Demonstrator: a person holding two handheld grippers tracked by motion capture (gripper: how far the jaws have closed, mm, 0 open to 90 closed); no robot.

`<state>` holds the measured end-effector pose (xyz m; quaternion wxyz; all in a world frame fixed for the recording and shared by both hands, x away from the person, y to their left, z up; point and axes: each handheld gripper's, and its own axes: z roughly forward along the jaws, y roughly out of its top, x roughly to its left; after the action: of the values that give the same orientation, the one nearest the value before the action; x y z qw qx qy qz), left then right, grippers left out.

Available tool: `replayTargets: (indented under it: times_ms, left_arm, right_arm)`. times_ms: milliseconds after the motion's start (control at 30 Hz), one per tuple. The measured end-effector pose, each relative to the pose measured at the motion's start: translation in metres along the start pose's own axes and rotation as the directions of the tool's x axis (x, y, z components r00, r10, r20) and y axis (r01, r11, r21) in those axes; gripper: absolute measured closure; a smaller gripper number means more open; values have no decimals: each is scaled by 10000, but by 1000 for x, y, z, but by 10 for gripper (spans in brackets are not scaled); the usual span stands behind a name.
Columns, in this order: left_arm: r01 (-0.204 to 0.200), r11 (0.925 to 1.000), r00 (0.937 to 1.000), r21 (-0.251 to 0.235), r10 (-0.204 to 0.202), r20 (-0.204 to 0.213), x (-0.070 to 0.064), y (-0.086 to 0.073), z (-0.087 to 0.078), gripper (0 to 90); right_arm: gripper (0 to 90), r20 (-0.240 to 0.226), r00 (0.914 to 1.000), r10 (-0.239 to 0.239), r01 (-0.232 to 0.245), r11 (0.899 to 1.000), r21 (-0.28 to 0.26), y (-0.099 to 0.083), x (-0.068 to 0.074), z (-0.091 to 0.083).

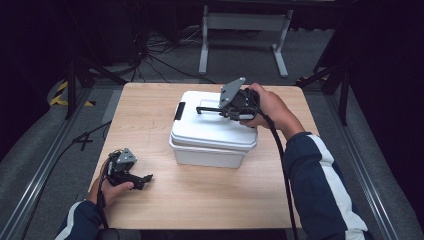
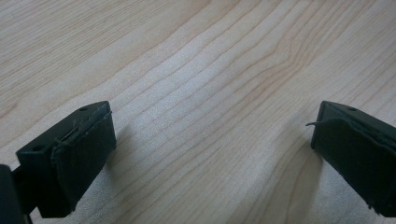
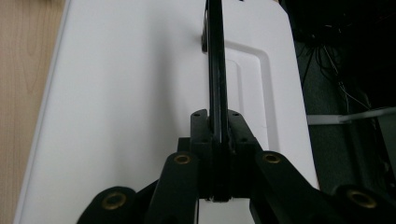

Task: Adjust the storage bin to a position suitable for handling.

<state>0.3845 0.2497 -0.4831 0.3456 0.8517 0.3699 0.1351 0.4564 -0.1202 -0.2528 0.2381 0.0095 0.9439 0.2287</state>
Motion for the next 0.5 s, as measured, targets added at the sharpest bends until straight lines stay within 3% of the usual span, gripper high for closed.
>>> replayTargets:
  times_ms: [500]
  left_arm:
    - [-24, 10000, 10000, 0, 24, 25, 0, 0, 0, 2]
  right_arm:
    - [841, 251, 9989, 392, -388, 9991, -148, -28, 2, -25]
